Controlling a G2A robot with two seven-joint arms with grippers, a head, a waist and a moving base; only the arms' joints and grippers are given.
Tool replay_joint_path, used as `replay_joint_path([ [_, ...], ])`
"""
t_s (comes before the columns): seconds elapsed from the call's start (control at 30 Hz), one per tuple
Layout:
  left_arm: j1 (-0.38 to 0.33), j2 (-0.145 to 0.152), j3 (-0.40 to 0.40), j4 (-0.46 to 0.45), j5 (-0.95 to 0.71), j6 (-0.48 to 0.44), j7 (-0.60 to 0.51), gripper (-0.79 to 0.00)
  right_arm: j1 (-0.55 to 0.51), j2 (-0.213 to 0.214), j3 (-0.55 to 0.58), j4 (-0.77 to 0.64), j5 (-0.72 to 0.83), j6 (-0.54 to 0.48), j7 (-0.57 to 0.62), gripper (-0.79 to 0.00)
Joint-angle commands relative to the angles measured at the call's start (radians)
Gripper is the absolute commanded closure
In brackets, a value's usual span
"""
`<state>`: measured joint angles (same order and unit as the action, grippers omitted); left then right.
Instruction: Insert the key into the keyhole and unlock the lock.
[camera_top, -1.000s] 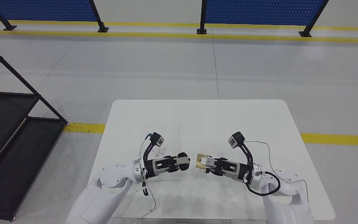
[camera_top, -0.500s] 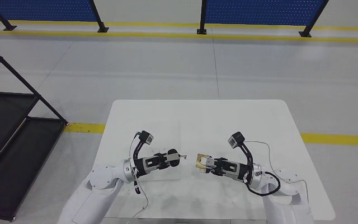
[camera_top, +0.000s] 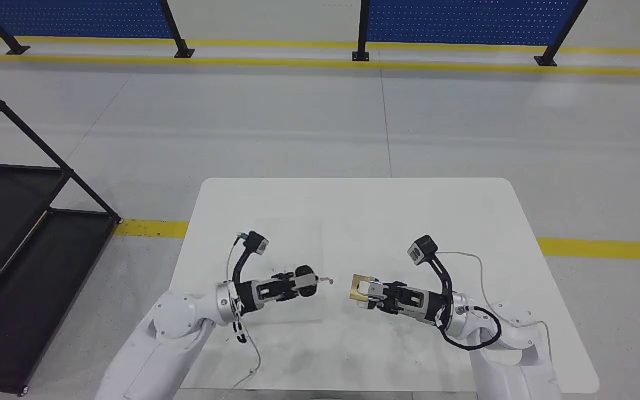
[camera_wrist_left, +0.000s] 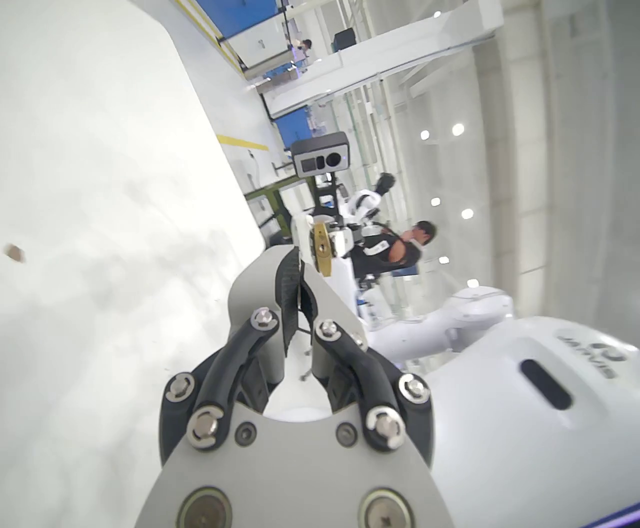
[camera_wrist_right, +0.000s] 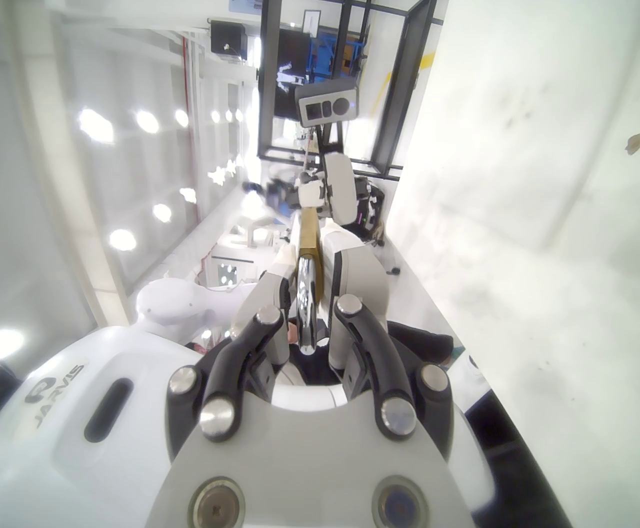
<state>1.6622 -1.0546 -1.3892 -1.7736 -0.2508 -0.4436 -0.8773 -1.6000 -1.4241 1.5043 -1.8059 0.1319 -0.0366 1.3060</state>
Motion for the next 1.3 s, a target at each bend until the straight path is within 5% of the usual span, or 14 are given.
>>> replay_joint_path([
  [0.0,0.009,0.000,-0.008,-0.005,0.181,-0.088,0.087,0.000,0.000,0.000,0.000,0.000,0.000,0.000,0.000,0.000],
  [0.4,0.038,-0.012,-0.029,-0.029,0.875,-0.290,0.568,0.000,0.000,0.000,0.000,0.000,0.000,0.000,0.000,0.000],
  [0.73,0.023,-0.012,-0.042,-0.029,0.923,-0.266,0.593,0.000,0.000,0.000,0.000,0.000,0.000,0.000,0.000,0.000],
  [0.97,-0.040,-0.028,0.011,0.036,1.382,-0.249,0.970,0.000,0.000,0.000,0.000,0.000,0.000,0.000,0.000,0.000],
  [1.27,-0.088,-0.012,0.108,0.123,2.203,0.035,1.534,0.000,0.000,0.000,0.000,0.000,0.000,0.000,0.000,0.000],
])
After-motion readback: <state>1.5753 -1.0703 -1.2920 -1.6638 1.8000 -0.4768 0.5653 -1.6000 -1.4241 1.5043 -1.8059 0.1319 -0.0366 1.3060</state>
